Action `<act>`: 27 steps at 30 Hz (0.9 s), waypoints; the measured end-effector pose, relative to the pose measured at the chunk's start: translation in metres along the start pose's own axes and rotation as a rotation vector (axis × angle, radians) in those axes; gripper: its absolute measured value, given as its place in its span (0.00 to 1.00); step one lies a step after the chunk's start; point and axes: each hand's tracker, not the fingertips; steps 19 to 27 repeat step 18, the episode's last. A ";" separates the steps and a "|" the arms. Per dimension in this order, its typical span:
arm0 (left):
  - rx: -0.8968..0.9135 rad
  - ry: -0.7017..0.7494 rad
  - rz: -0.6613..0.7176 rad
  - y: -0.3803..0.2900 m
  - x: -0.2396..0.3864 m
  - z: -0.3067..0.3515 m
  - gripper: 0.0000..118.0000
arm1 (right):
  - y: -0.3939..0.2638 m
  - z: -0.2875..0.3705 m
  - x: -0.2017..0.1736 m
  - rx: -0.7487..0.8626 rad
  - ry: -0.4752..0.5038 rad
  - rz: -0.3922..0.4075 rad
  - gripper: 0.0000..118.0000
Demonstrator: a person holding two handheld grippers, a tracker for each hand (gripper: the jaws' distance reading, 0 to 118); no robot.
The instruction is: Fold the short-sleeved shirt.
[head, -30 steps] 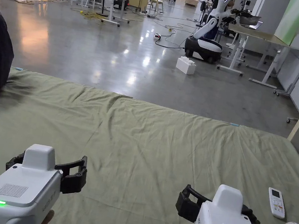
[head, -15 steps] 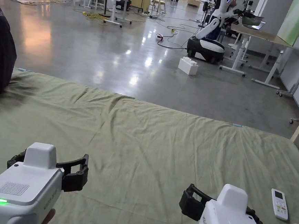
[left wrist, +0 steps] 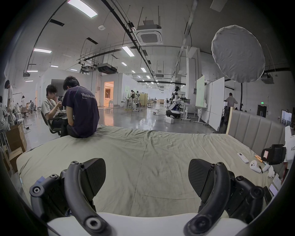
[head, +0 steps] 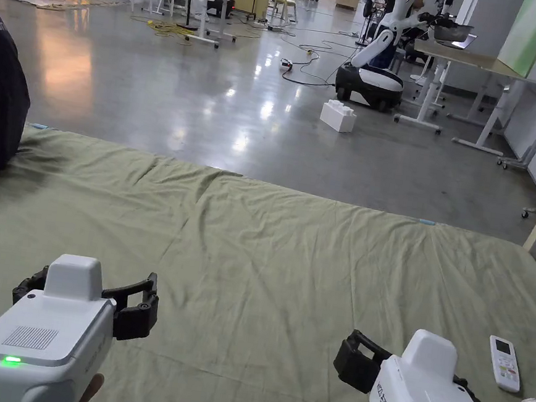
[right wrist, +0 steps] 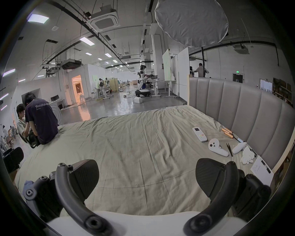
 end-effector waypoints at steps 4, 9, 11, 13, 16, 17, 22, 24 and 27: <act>0.025 0.006 0.021 -0.002 -0.003 0.000 0.89 | 0.000 0.000 -0.005 0.064 -0.077 0.056 1.00; 0.033 0.009 -0.008 -0.004 -0.002 0.000 0.89 | -0.004 0.001 -0.013 0.121 -0.080 0.153 1.00; 0.037 0.004 -0.011 -0.004 -0.002 0.000 0.89 | -0.005 0.001 -0.010 0.162 -0.035 0.162 1.00; 0.039 0.003 -0.010 -0.004 -0.002 0.000 0.89 | -0.007 0.001 -0.007 0.167 -0.001 0.124 1.00; 0.043 0.001 -0.004 -0.004 -0.002 0.000 0.89 | -0.012 0.002 -0.003 0.171 0.018 0.125 1.00; 0.045 -0.001 -0.004 -0.005 -0.002 0.001 0.89 | -0.013 0.003 -0.001 0.180 0.023 0.129 1.00; 0.047 -0.003 -0.006 -0.005 -0.002 0.001 0.89 | -0.014 0.003 0.000 0.182 0.026 0.133 1.00; 0.047 -0.003 -0.006 -0.005 -0.002 0.001 0.89 | -0.014 0.003 0.000 0.182 0.026 0.133 1.00; 0.047 -0.003 -0.006 -0.005 -0.002 0.001 0.89 | -0.014 0.003 0.000 0.182 0.026 0.133 1.00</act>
